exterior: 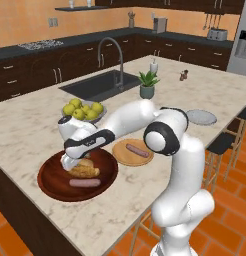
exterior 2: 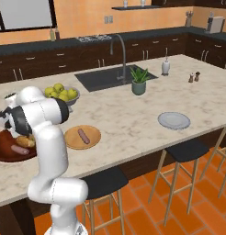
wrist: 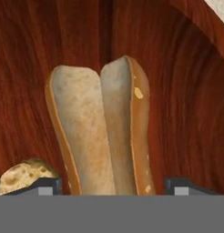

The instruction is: Place one bun and one sausage from the bowl on each plate.

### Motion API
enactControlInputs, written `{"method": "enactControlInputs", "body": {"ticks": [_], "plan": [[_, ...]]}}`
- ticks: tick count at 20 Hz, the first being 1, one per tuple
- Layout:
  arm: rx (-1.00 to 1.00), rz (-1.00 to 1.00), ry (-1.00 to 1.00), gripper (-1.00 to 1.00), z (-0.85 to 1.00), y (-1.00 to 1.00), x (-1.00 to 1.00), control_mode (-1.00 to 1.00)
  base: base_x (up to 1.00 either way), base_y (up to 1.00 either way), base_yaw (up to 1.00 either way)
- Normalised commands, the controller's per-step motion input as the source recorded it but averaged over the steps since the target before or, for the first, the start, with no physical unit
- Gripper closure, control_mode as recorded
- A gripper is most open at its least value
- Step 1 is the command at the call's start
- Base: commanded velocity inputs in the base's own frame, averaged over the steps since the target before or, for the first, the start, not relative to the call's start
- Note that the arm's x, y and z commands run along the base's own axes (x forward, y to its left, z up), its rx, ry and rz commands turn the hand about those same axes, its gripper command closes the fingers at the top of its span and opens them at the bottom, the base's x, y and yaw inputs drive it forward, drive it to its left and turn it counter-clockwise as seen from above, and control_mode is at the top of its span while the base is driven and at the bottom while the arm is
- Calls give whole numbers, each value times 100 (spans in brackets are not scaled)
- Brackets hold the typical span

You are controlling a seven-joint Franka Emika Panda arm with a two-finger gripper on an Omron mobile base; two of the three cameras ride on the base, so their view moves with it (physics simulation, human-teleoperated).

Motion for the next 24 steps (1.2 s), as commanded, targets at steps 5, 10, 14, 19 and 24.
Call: {"method": "enactControlInputs", "body": {"ticks": [5, 10, 14, 19, 24], "plan": [[-14, 7, 2, 100, -78, -10, 0, -100, 0, 0, 0], [-2, 2, -7, 100, -24, -54, -62, -100, 0, 0, 0], [12, -7, -32, 100, 97, -100, -100, -100, 0, 0, 0], [13, -13, -16, 100, 95, -100, -62, -100, 0, 0, 0], [10, -20, 0, 100, 67, -100, 2, -100, 0, 0, 0]]}}
